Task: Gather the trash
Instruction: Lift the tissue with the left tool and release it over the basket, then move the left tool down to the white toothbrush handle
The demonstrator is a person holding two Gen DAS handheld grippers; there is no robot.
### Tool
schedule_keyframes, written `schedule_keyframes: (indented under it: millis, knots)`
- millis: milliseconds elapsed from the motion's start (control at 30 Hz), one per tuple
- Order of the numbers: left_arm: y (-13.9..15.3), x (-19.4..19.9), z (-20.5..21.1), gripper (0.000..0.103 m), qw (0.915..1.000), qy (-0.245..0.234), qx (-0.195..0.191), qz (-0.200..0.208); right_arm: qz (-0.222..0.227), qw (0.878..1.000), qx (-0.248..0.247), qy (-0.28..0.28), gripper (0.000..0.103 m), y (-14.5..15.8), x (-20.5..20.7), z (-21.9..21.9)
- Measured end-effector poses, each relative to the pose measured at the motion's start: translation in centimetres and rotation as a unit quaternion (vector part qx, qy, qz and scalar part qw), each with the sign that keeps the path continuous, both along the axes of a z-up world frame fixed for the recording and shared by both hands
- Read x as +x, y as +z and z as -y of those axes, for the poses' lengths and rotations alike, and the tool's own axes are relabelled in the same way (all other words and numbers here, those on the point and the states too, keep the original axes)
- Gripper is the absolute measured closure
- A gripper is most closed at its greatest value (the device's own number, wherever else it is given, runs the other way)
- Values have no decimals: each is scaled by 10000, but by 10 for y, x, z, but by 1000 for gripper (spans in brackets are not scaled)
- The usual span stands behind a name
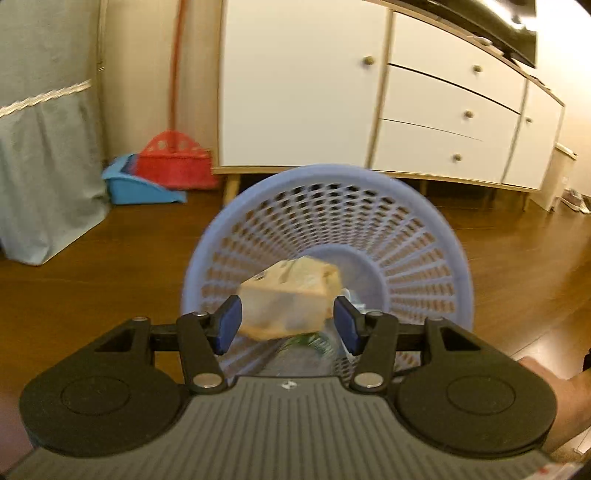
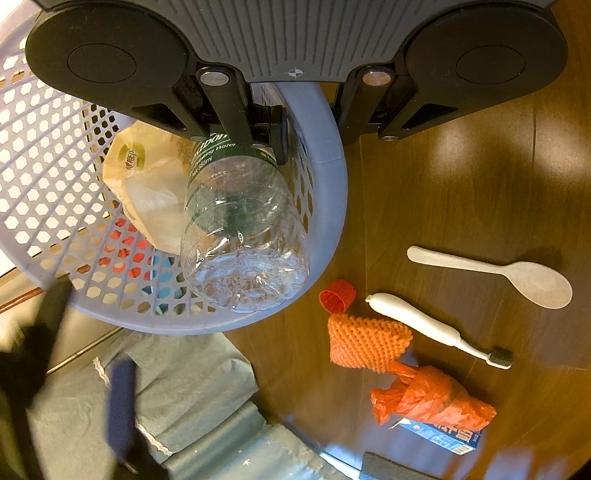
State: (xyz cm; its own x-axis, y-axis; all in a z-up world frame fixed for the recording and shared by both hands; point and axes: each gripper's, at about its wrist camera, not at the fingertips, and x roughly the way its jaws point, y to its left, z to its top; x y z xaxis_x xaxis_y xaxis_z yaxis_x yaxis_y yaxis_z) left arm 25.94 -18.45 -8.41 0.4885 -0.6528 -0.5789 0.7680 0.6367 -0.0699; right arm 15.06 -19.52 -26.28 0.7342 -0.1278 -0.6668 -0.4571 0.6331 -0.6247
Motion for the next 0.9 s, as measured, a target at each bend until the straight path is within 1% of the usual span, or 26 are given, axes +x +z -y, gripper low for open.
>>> schedule_keyframes:
  millis: [133,300,367,500,567,633,700,800,900]
  knots:
    - [-1,4,-32,53,9994,329,118,34,2,10000,27,-21,100,1,0,1]
    - [-4,9,-82,53,9955,902,267,61,11,9999,89,-74,100,3,2,1]
    - [-8,12,-104,53,9921,1185,398,71,13,9999,108,-81,100,3,3,1]
    - [-23,14,-147,53,9840,1694,558,-51,-18,9999,105,-78,100,2,5,-1]
    - [-33,10,-165,53,9791,1895,731,-83,-11,9999,128,-93,100,3,5,0]
    - [-47,7,-180,53,9747,2055,848,-229,-9,9999,127,-88,100,3,5,1]
    - [-62,2,-190,53,9721,2120,944,-355,-10,9999,130,-94,100,4,5,1]
    - [-88,-8,-197,55,9702,2071,1145,-516,-10,9999,118,-79,100,4,5,1]
    - [-113,-15,-193,57,9701,1932,1304,-676,-8,9999,110,-70,100,3,5,0]
